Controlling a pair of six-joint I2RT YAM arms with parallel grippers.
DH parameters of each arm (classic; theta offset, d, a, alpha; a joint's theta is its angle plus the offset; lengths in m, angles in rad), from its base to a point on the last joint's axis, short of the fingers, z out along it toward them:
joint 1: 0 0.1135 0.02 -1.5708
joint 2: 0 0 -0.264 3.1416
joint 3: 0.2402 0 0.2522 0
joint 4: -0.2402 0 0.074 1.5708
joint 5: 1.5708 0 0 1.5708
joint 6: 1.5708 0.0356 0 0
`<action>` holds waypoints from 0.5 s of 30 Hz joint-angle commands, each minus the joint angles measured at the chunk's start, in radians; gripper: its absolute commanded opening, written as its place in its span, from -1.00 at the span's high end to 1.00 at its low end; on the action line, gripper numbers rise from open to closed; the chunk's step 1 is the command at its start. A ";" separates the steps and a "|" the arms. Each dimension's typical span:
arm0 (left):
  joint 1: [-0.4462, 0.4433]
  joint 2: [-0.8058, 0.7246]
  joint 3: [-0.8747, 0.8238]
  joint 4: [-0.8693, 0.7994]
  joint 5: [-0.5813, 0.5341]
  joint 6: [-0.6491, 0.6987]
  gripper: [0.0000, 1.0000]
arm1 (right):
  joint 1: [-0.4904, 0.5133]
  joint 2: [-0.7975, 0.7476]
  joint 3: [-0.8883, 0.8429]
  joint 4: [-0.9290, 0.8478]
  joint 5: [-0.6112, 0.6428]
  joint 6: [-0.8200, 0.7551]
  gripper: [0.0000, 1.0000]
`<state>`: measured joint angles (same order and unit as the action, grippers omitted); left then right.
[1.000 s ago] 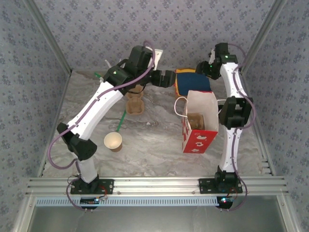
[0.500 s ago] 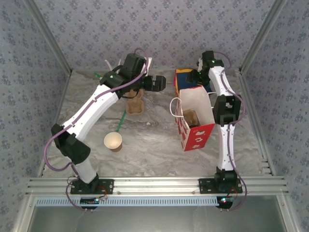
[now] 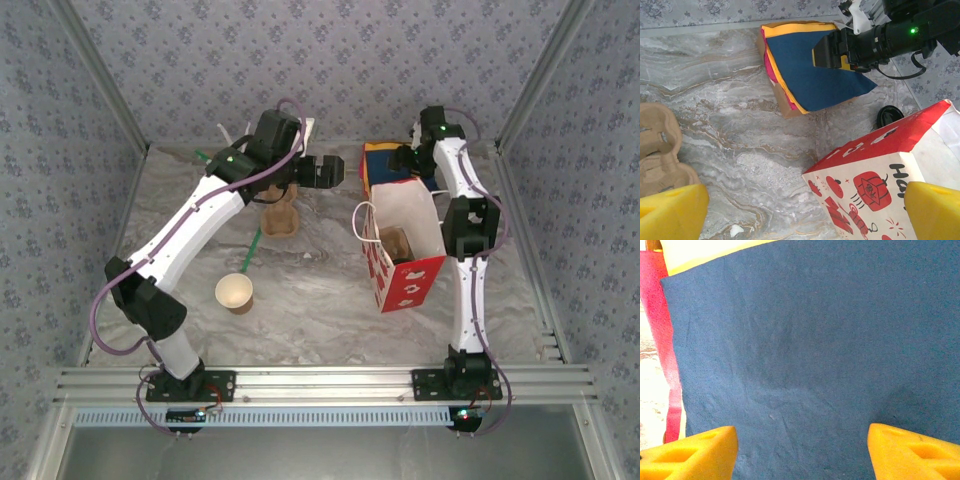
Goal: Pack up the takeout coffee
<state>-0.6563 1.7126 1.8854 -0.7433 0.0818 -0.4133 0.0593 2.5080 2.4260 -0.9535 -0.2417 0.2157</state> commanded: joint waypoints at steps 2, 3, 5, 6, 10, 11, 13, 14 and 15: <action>0.004 -0.031 0.002 0.008 0.014 -0.009 -1.00 | 0.029 0.025 -0.004 -0.017 0.024 -0.019 -0.43; 0.004 -0.033 0.003 0.007 0.017 -0.007 -1.00 | 0.033 0.026 -0.003 -0.018 0.027 -0.019 -0.43; 0.004 -0.031 0.003 0.004 0.017 -0.004 -1.00 | 0.040 0.029 -0.005 -0.023 0.037 -0.016 -0.43; 0.003 -0.031 0.003 0.004 0.018 -0.002 -0.99 | 0.043 0.032 -0.004 -0.025 0.038 -0.017 -0.44; 0.005 -0.033 0.003 0.004 0.024 -0.002 -0.99 | 0.046 0.048 -0.005 -0.041 0.050 -0.011 -0.45; 0.005 -0.033 0.004 0.002 0.025 -0.002 -0.99 | 0.047 0.051 -0.005 -0.045 0.051 -0.011 -0.46; 0.005 -0.033 0.003 0.001 0.027 -0.002 -1.00 | 0.047 0.062 -0.006 -0.056 0.052 -0.010 -0.46; 0.006 -0.033 0.003 0.001 0.027 -0.002 -1.00 | 0.048 0.064 -0.009 -0.060 0.049 -0.012 -0.46; 0.006 -0.033 0.003 0.000 0.027 -0.002 -1.00 | 0.050 0.066 -0.014 -0.059 0.045 -0.012 -0.46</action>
<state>-0.6559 1.7126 1.8854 -0.7441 0.0921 -0.4129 0.1093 2.5454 2.4241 -0.9588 -0.2092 0.2157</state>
